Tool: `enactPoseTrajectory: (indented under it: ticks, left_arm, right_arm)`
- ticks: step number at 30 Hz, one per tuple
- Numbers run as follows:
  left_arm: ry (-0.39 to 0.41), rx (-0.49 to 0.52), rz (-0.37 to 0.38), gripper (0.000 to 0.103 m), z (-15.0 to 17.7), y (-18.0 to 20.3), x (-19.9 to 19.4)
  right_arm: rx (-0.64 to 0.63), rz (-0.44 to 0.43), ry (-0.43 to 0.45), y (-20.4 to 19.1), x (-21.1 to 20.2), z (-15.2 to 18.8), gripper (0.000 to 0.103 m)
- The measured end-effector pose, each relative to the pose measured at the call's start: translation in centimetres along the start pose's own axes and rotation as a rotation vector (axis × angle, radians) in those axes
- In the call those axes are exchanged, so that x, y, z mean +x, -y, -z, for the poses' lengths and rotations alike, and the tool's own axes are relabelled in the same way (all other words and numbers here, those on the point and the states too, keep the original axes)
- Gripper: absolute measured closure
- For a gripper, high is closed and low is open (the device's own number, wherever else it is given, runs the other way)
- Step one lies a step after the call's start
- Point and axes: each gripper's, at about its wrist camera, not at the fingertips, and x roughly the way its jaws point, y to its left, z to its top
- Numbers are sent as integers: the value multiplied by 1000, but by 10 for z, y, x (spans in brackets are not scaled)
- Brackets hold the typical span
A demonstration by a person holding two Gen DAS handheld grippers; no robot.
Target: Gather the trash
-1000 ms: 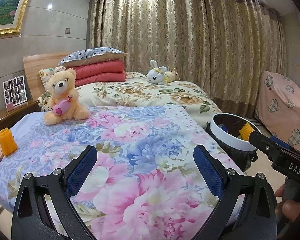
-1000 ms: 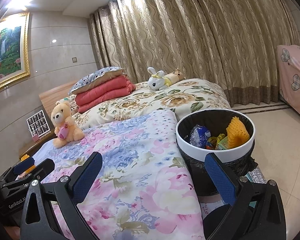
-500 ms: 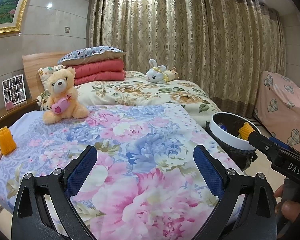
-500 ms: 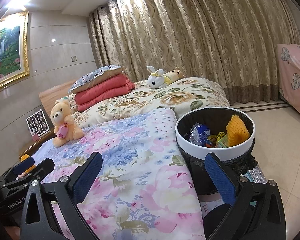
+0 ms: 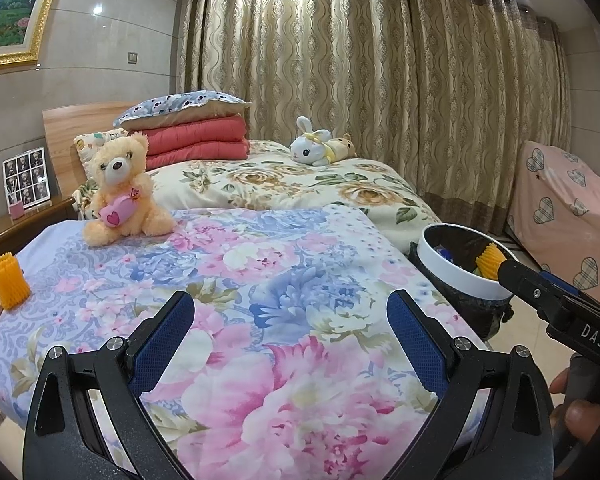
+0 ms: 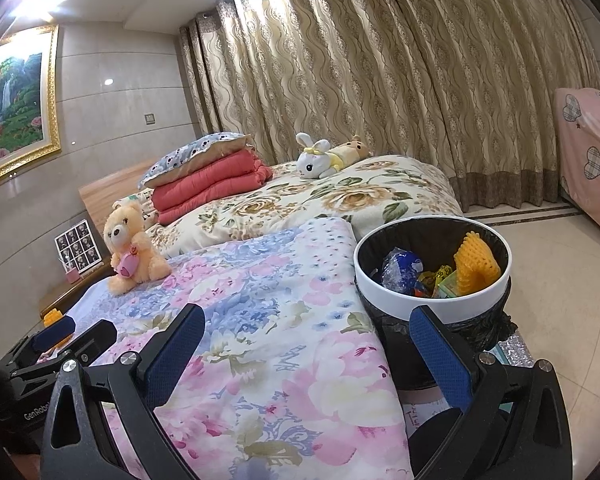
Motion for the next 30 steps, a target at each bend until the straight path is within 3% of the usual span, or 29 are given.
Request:
enactPoseTrajectory:
  ticks: [30]
  left_arm:
    - [-14,1,10,4,5,1,5]
  right_arm:
    - [6,-3,-11,-1,1,1,0]
